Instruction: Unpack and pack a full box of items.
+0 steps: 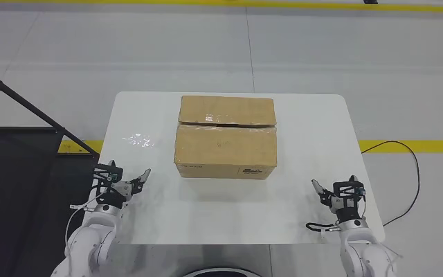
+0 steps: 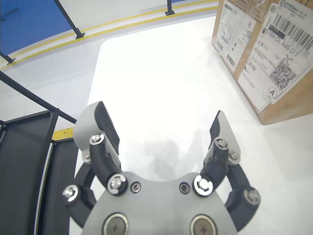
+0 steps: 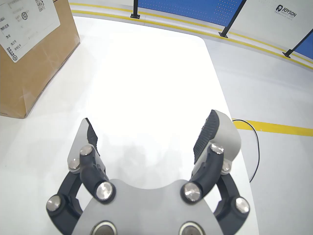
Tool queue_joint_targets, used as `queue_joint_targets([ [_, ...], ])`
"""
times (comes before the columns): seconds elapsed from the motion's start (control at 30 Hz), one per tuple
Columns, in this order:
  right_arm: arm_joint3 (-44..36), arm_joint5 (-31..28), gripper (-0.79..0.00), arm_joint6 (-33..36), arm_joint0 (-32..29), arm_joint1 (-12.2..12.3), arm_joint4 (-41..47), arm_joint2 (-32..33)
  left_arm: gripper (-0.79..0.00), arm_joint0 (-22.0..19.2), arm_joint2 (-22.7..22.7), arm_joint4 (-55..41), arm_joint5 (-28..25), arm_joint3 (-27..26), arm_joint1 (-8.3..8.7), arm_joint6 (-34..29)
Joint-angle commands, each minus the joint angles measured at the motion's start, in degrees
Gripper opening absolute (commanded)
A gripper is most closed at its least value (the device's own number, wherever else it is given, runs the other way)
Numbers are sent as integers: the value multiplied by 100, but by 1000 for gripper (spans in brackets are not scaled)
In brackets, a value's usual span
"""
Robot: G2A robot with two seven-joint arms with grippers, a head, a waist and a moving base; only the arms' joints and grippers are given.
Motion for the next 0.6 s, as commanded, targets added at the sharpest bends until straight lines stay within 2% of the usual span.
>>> queue_joint_targets([
  [0.0,0,0,0,0,0,0,0,0,0,0,0,0,0,0,0,0],
  [0.23,-19,1,0,-10,5,0,7,9,0,-3,7,-21,-16,-19,-2,24],
  [0.33,-272,17,0,-38,-32,-2,7,109,0,10,-54,-189,-233,-49,-8,501],
  [0.5,-736,87,0,643,263,-15,190,148,0,-105,-224,-720,-380,-43,-34,1039],
  [0.57,-836,-109,0,1039,489,-21,482,82,0,-120,-277,-1135,-585,-74,-47,1154],
])
